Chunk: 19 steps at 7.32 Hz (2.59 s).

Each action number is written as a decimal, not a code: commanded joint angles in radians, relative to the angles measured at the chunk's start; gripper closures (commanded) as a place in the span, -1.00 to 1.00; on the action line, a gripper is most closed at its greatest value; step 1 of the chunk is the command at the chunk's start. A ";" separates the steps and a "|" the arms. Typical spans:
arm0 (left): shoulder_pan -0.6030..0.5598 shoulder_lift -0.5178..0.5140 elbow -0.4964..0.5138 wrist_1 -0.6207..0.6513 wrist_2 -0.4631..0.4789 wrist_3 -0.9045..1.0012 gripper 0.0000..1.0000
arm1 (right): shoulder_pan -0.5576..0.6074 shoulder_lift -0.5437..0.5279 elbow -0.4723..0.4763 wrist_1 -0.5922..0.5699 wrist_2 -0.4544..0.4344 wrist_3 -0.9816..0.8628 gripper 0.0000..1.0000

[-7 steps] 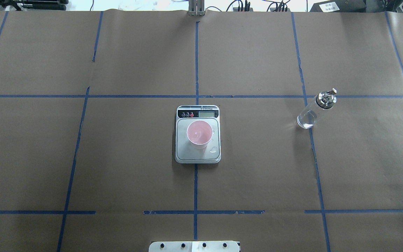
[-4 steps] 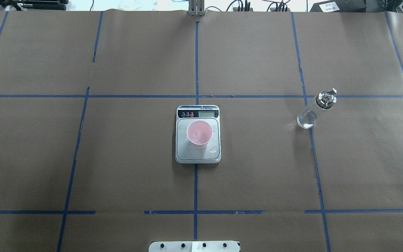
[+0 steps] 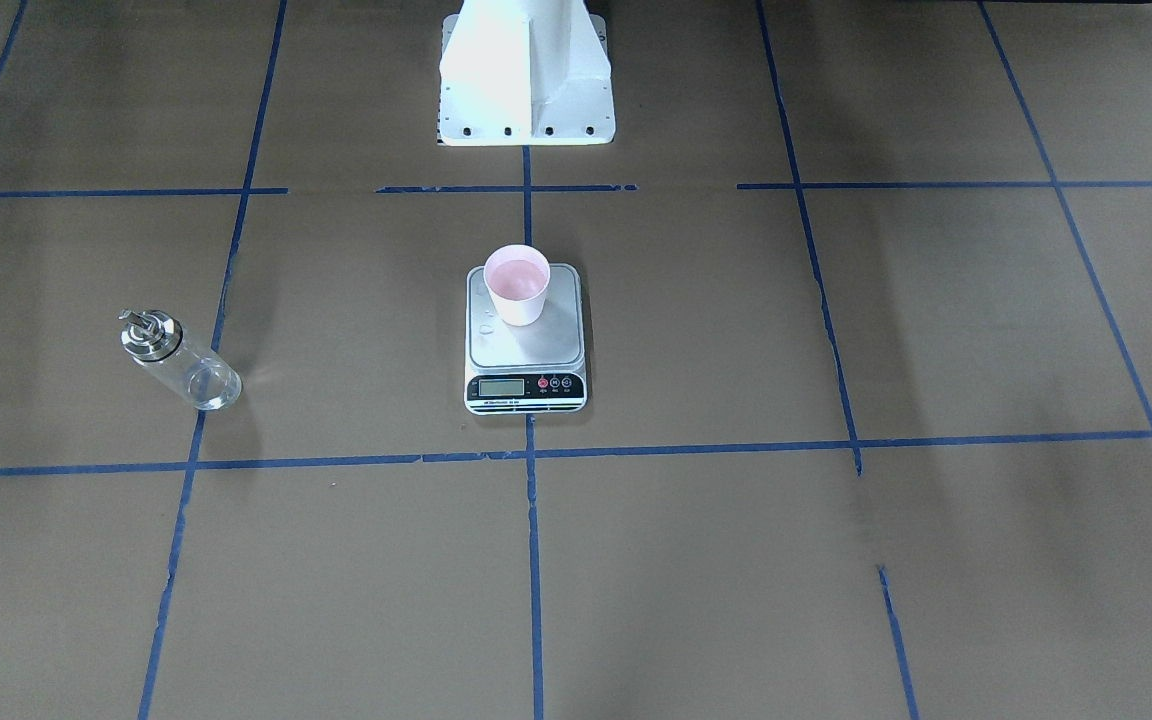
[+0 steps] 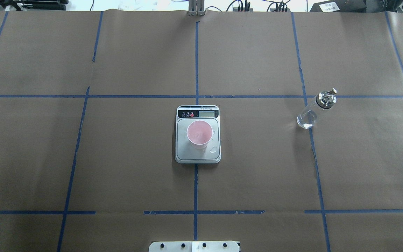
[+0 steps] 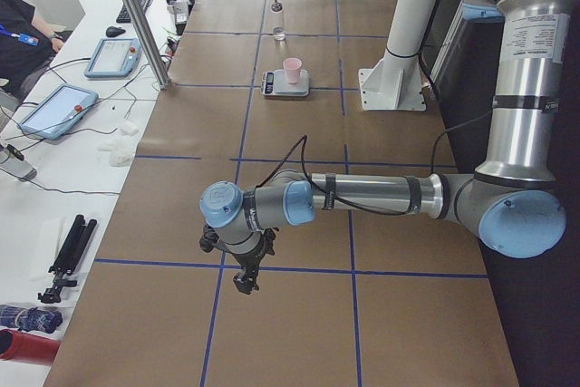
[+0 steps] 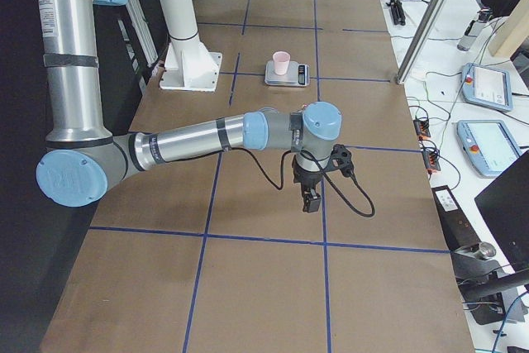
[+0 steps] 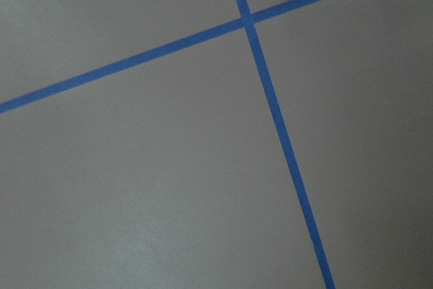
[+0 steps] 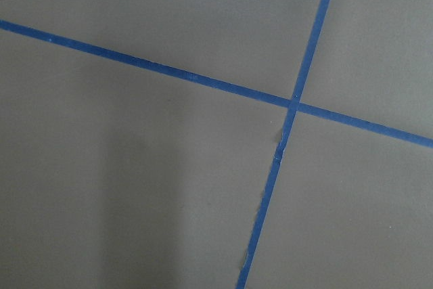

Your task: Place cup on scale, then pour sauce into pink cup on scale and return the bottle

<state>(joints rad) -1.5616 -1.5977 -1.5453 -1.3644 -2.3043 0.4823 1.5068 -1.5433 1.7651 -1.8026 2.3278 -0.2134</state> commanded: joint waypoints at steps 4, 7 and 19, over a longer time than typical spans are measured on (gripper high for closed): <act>-0.032 0.001 0.007 -0.097 -0.010 0.007 -1.00 | 0.026 -0.029 -0.019 0.020 0.025 0.020 -1.00; -0.043 0.001 0.007 -0.111 -0.007 0.007 -1.00 | 0.091 -0.035 -0.153 0.160 0.027 0.023 -1.00; -0.087 0.004 0.004 -0.306 -0.012 -0.300 -1.00 | 0.102 -0.032 -0.243 0.345 0.030 0.175 -1.00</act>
<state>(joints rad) -1.6475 -1.5941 -1.5411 -1.6145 -2.3160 0.2285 1.6091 -1.5765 1.5201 -1.4573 2.3577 -0.0384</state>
